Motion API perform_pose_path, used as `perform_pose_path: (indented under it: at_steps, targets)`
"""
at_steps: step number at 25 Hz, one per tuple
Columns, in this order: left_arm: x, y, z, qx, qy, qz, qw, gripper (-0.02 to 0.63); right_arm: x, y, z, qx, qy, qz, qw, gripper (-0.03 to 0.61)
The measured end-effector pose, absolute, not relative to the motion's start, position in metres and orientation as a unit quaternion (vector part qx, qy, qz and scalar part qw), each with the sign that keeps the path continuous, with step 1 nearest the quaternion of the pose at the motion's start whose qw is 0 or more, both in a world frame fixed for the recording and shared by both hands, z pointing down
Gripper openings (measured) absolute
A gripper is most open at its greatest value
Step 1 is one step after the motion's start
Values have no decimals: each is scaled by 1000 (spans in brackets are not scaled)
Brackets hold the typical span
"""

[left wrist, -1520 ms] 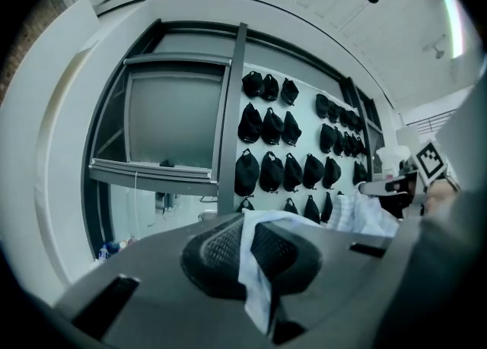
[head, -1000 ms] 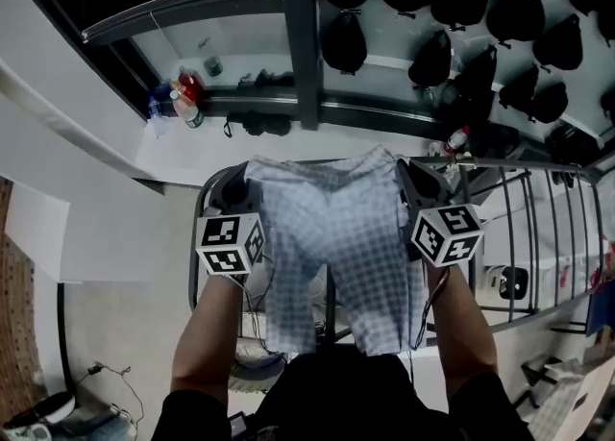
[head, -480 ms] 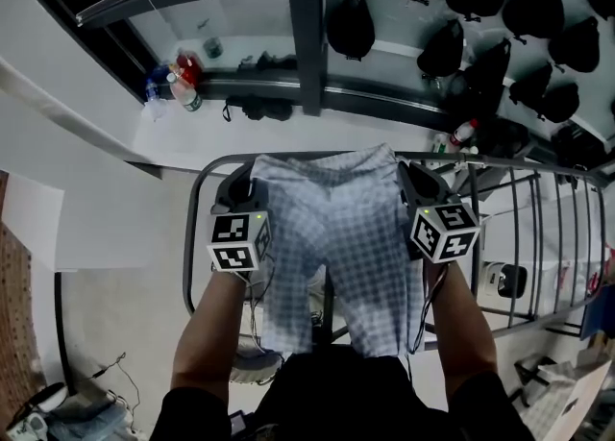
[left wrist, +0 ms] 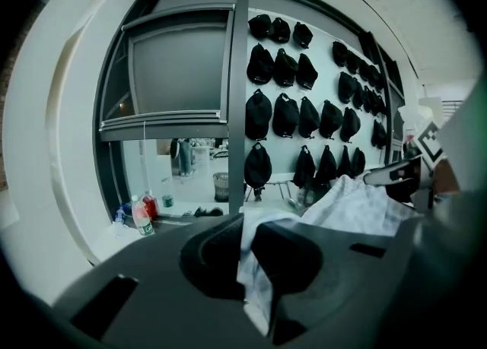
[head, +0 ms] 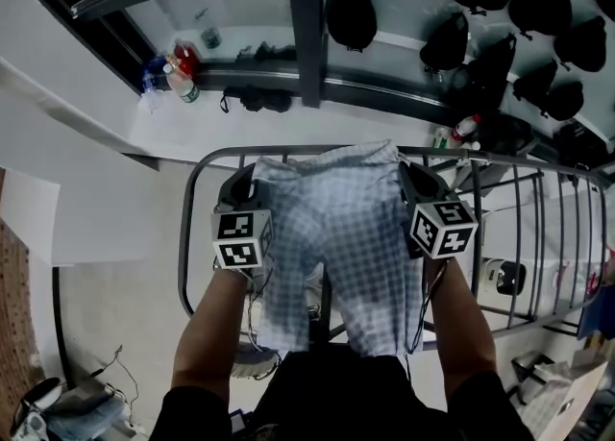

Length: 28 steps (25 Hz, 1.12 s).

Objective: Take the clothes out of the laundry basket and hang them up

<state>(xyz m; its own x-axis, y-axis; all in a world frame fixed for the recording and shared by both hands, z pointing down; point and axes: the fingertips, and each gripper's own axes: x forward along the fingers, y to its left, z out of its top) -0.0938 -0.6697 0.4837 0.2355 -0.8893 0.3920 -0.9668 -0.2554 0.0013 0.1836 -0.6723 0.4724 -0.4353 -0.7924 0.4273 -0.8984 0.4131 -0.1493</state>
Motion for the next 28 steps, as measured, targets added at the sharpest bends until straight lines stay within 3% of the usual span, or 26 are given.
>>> perform_pose_path:
  at_steps: [9,13,17,28]
  targets:
    - [-95,-664,499,774,-592,179,138,18,184,-673,478,510,-827,175,162,35]
    - [-93,-658,504,778,-580,188,152,131,183,-672,479,506,-827,173,173,70]
    - [-93,-653,509,782,-570,201,155,186,183,-670,481,506,-824,175,184,107]
    - [-105,-639,499,783,-569,197,151,219,183,-662,478,518,-813,183,192,219]
